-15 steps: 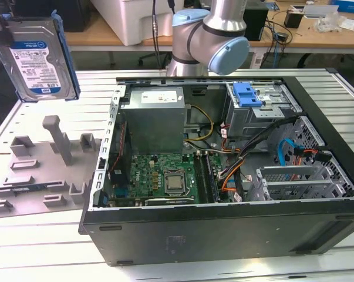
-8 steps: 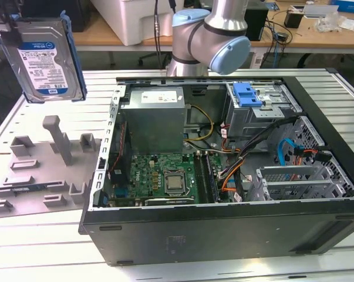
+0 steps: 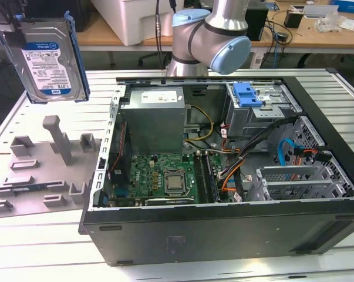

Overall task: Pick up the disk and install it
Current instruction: 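Pick up the disk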

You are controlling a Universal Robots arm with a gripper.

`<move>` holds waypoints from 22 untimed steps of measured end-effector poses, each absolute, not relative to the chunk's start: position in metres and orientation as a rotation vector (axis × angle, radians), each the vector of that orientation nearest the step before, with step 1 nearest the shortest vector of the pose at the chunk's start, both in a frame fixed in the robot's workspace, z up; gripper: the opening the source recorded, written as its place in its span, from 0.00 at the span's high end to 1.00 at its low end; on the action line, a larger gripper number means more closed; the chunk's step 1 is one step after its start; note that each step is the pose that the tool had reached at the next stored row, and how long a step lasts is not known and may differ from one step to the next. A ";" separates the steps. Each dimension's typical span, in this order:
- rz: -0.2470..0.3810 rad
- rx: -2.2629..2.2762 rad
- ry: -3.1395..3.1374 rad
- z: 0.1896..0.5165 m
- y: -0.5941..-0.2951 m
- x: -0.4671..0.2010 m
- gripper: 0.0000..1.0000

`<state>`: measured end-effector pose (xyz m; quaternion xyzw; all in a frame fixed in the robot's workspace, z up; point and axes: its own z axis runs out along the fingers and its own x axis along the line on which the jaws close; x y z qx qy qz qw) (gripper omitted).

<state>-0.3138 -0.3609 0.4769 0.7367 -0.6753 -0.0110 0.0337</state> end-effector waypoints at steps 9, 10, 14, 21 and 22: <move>-0.035 2.267 -2.078 0.477 -0.370 -0.314 0.63; -0.037 2.268 -2.078 0.477 -0.373 -0.314 0.63; -0.043 2.271 -2.081 0.477 -0.384 -0.314 0.63; -0.056 2.278 -2.087 0.477 -0.401 -0.314 0.63; -0.056 2.278 -2.087 0.477 -0.401 -0.312 0.63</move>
